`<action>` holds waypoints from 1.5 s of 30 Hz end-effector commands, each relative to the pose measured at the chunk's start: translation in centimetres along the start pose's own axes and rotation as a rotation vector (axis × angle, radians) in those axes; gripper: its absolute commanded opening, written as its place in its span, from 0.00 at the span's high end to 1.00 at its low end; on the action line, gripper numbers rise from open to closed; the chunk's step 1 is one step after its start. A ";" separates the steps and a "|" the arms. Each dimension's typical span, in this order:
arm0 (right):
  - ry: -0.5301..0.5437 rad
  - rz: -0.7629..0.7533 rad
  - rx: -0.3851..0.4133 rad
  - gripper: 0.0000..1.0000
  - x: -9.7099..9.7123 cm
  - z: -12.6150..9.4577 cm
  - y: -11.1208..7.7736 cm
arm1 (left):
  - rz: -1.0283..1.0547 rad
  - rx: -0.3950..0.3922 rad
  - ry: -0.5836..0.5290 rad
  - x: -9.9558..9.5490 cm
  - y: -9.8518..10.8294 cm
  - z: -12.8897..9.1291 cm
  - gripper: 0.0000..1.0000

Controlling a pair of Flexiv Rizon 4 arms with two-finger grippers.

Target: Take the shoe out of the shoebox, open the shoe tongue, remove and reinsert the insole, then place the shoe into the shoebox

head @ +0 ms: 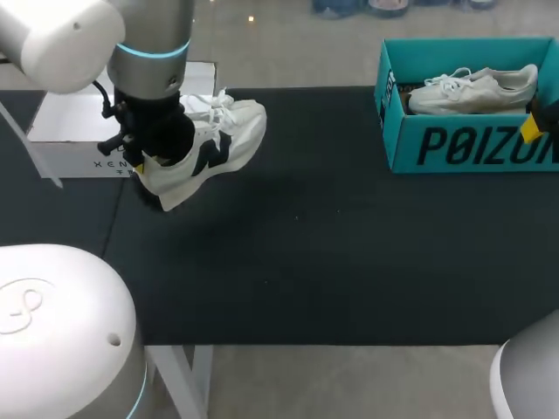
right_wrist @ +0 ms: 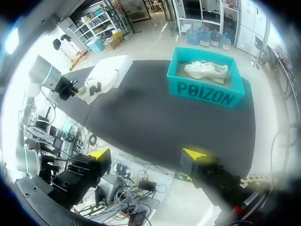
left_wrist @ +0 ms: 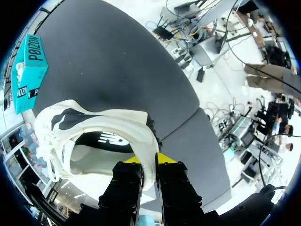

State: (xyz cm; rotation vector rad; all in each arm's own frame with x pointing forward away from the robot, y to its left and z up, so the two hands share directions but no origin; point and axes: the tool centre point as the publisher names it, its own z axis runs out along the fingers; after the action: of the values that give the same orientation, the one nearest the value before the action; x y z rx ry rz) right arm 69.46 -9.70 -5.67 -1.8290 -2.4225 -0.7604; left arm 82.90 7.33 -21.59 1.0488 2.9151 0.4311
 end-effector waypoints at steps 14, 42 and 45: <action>0.000 0.001 0.006 0.00 0.0 0.1 0.3 | 0.029 -0.017 -0.023 0.1 0.7 -0.4 1.00; 0.000 0.001 0.006 0.00 0.0 0.1 0.3 | 0.456 -0.275 -0.118 -0.9 24.3 1.6 1.00; 0.000 0.001 0.006 0.00 0.0 0.1 0.3 | 0.477 -0.285 -0.105 -1.2 25.7 2.2 1.00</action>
State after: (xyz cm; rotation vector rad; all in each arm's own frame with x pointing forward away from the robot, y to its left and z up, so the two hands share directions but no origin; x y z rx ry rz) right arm 69.46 -9.70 -5.67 -1.8290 -2.4225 -0.7605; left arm 98.96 25.44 -16.70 1.6459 2.3977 0.7487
